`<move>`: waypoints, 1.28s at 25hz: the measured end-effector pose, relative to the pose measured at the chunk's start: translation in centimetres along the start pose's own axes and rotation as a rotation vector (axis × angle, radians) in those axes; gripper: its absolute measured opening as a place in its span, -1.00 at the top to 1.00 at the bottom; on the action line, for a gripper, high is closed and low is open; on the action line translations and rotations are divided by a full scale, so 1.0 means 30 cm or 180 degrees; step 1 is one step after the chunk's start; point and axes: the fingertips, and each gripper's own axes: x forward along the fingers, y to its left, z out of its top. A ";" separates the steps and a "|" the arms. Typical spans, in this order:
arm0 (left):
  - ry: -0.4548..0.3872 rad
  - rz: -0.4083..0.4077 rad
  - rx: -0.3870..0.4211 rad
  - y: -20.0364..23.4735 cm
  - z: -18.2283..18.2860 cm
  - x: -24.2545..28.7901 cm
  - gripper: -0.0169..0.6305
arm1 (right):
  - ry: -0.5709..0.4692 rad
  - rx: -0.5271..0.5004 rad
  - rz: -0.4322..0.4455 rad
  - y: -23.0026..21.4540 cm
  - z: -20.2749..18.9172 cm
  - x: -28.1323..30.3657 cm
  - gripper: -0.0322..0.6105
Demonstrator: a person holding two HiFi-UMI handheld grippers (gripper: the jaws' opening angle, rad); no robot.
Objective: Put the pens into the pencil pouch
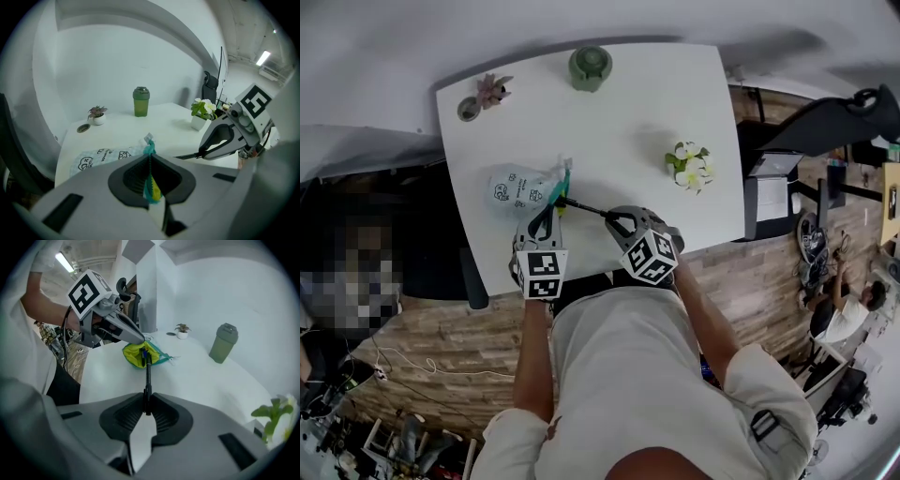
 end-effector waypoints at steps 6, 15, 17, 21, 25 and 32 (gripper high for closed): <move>-0.0109 -0.0032 -0.0102 0.009 0.034 -0.018 0.92 | -0.0088 -0.0275 0.0160 0.008 0.119 0.085 0.71; -0.0197 -0.0028 -0.0218 0.024 0.043 -0.020 0.92 | -0.0258 -0.0549 0.0289 0.025 0.302 0.222 0.71; -0.0207 -0.0031 -0.0230 0.026 0.043 -0.020 0.92 | -0.0310 -0.0550 0.0305 0.030 0.333 0.243 0.71; -0.0239 -0.0044 -0.0248 0.033 0.041 -0.013 0.92 | -0.0478 -0.0433 0.0306 0.035 0.360 0.285 0.71; -0.0237 -0.0069 -0.0227 0.034 0.020 0.007 0.91 | -0.0618 -0.0115 0.0267 0.022 0.350 0.291 0.58; -0.0248 -0.0143 -0.0120 0.012 -0.006 0.009 0.84 | -0.0649 0.0103 0.0059 -0.024 0.291 0.215 0.50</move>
